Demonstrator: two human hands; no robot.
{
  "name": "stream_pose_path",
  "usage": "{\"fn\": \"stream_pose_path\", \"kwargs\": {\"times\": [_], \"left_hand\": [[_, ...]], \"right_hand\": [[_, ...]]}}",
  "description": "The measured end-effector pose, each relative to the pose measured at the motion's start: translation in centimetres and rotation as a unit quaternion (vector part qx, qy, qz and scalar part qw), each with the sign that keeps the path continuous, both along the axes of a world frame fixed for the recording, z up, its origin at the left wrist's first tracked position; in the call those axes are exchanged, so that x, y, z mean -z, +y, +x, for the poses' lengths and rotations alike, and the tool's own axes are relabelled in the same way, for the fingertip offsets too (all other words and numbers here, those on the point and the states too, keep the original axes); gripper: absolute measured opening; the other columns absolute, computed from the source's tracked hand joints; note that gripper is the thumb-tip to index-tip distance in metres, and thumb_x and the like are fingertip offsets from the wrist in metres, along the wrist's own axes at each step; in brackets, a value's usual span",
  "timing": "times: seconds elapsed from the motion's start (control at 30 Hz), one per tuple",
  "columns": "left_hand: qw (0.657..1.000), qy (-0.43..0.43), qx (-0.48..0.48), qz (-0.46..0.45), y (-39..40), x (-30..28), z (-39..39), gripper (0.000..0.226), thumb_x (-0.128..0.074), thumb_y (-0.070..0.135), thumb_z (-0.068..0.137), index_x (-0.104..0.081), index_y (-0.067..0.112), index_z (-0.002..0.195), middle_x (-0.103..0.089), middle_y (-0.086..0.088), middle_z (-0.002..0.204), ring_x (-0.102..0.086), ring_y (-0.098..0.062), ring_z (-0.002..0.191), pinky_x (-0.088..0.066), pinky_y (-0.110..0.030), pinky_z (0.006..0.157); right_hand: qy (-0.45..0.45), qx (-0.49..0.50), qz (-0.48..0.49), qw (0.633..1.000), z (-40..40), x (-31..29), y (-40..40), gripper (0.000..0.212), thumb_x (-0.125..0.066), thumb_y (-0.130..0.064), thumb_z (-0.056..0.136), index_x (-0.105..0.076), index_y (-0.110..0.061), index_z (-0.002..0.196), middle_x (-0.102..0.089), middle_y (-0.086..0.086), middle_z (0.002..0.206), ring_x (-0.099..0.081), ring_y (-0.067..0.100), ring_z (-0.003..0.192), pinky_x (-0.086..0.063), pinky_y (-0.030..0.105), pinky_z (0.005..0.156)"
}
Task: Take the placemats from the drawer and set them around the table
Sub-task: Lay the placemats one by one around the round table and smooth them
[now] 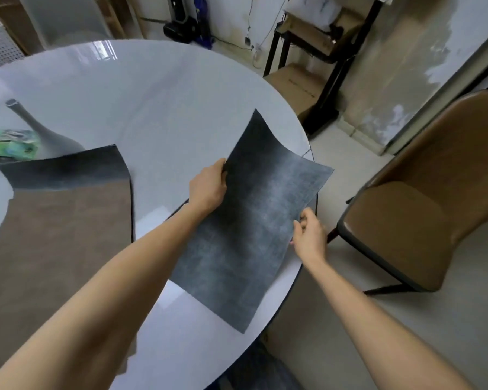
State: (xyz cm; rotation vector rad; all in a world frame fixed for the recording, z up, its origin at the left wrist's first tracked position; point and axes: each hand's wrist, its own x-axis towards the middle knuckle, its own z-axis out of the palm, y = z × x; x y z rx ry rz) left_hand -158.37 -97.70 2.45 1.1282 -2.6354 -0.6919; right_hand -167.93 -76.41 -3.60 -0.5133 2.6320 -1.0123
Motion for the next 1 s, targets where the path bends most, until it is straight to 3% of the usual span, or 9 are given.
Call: {"fn": "stream_pose_path", "kwargs": {"times": [0.07,0.13,0.23,0.33,0.5,0.67,0.83,0.9,1.0], "left_hand": [[1.0,-0.008,-0.012,0.008,-0.1,0.8,-0.5,0.025,-0.04,0.017,0.098,-0.049,0.015,0.121,-0.063,-0.016,0.115,-0.057,-0.039,0.102,-0.042,-0.039,0.075],[0.999,-0.032,-0.008,0.02,-0.3,1.7,-0.4,0.048,-0.045,0.021,0.097,-0.031,0.02,0.143,-0.048,-0.014,0.139,-0.047,-0.037,0.122,-0.043,-0.047,0.092],[0.989,-0.143,0.007,0.018,0.1,3.1,1.4,0.078,-0.049,0.035,0.097,0.003,0.022,0.154,-0.003,-0.012,0.161,-0.009,-0.035,0.147,-0.02,-0.053,0.115],[0.975,-0.216,0.041,0.036,1.3,5.3,4.5,0.08,-0.045,0.045,0.097,0.007,0.023,0.154,0.01,-0.01,0.161,0.007,-0.034,0.148,-0.011,-0.057,0.117],[0.953,-0.272,0.071,0.116,4.0,7.9,8.3,0.082,-0.046,0.052,0.094,0.005,0.028,0.154,0.016,-0.007,0.16,0.014,-0.035,0.147,-0.004,-0.063,0.114],[0.935,-0.302,0.087,0.164,6.2,9.8,11.0,0.099,-0.055,0.062,0.084,0.009,0.031,0.153,0.02,-0.002,0.16,0.016,-0.033,0.147,-0.003,-0.066,0.112],[0.932,-0.328,0.095,0.12,6.8,11.1,12.9,0.105,-0.058,0.061,0.083,0.018,0.034,0.15,0.027,0.002,0.157,0.021,-0.027,0.146,0.0,-0.064,0.114],[0.928,-0.341,0.079,0.128,7.0,10.9,12.3,0.107,-0.059,0.061,0.082,0.019,0.035,0.149,0.028,0.003,0.157,0.021,-0.027,0.146,0.001,-0.064,0.114],[0.93,-0.327,-0.002,0.167,8.5,10.7,10.7,0.106,-0.062,0.057,0.082,0.014,0.031,0.152,0.026,0.001,0.158,0.018,-0.03,0.147,-0.004,-0.063,0.115]], "right_hand": [[-0.04,0.008,-0.004,0.999,-0.6,0.6,-0.5,0.015,-0.051,-0.008,0.091,-0.043,-0.017,0.082,-0.06,0.009,0.074,-0.063,0.034,0.071,-0.056,0.047,0.067],[-0.081,0.016,0.064,0.995,-1.2,1.0,-0.9,0.013,-0.052,-0.008,0.091,-0.049,-0.01,0.103,-0.063,0.016,0.102,-0.062,0.036,0.093,-0.052,0.039,0.078],[-0.093,-0.012,0.177,0.98,-1.2,1.8,-0.2,0.057,-0.057,-0.015,0.091,-0.028,-0.002,0.138,-0.035,0.019,0.144,-0.042,0.036,0.129,-0.04,0.04,0.097],[-0.068,-0.135,0.213,0.965,0.2,2.6,0.6,0.073,-0.054,-0.027,0.094,-0.013,-0.008,0.151,-0.005,0.014,0.16,-0.011,0.029,0.147,-0.018,0.037,0.118],[-0.019,-0.365,0.322,0.873,3.0,3.4,0.2,0.075,-0.043,-0.047,0.096,0.0,-0.024,0.153,0.012,0.004,0.16,0.005,0.021,0.149,-0.003,0.038,0.121],[0.016,-0.444,0.379,0.812,4.6,4.2,0.2,0.084,-0.045,-0.051,0.094,0.01,-0.026,0.152,0.02,0.01,0.158,0.009,0.027,0.148,-0.004,0.04,0.121],[0.181,-0.601,0.365,0.688,-0.9,2.3,-1.9,0.075,-0.057,-0.04,0.09,-0.018,-0.019,0.15,-0.023,0.011,0.152,-0.032,0.029,0.134,-0.032,0.037,0.108],[0.217,-0.664,0.353,0.623,-3.5,2.1,-3.5,0.073,-0.063,-0.037,0.085,-0.026,-0.019,0.146,-0.032,0.009,0.144,-0.038,0.027,0.127,-0.036,0.036,0.103],[0.253,-0.72,0.32,0.562,-6.6,2.1,-5.4,0.075,-0.067,-0.041,0.08,-0.03,-0.02,0.142,-0.036,0.006,0.137,-0.041,0.025,0.122,-0.036,0.034,0.1]]}}
